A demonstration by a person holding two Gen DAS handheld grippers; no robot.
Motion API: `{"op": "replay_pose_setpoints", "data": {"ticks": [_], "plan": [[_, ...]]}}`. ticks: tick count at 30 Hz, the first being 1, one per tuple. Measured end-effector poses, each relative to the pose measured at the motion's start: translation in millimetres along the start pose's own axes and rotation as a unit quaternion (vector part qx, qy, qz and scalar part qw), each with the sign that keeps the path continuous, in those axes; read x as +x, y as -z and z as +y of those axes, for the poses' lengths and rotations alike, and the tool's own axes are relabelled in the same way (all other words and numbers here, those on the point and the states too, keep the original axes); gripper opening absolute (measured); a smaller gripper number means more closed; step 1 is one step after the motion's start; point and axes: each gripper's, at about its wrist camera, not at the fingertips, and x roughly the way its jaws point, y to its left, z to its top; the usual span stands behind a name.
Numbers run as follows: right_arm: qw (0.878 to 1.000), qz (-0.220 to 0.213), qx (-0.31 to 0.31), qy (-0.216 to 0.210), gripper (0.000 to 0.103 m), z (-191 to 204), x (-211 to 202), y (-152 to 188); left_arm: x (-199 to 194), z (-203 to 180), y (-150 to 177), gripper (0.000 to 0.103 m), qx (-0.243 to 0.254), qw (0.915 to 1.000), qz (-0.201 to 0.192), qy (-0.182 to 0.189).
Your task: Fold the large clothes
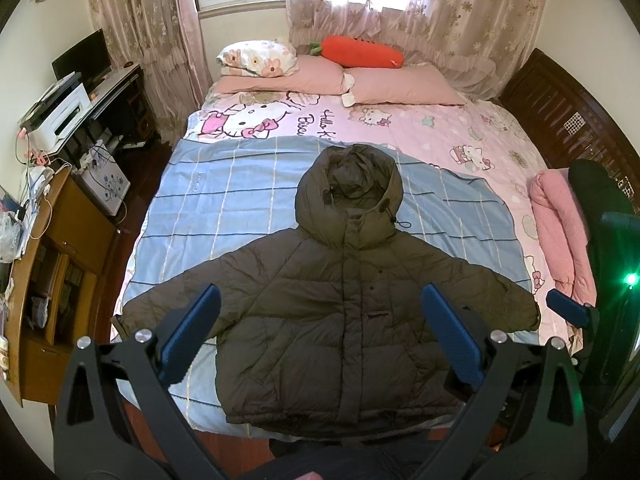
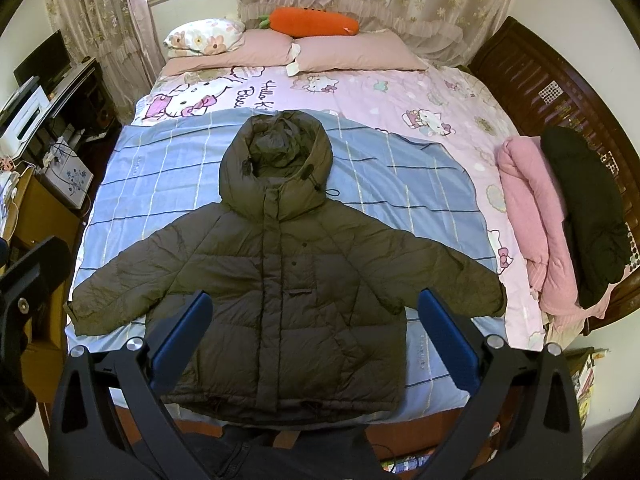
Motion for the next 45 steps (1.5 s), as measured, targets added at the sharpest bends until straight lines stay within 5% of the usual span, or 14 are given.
{"op": "replay_pose_setpoints", "data": {"ticks": [31,36,45], "plan": [[1.000,0.011,0.001,0.001,0.102,3.3,4.4,15.5,12.6,-0.8,21.8,0.101,0.010,0.9998,0.015,0.010],[0.999,0.046,0.021,0.001,0.102,-18.3,29.2,21.1,39.3,-1.7,26.5,0.101,0.020,0.9985,0.050,-0.012],[0.989,0.132,0.070,-0.017,0.102,-79.6,119.2,51.3,119.0,-1.4,47.5,0.101,-0.013,0.9922,0.124,0.004]]}}
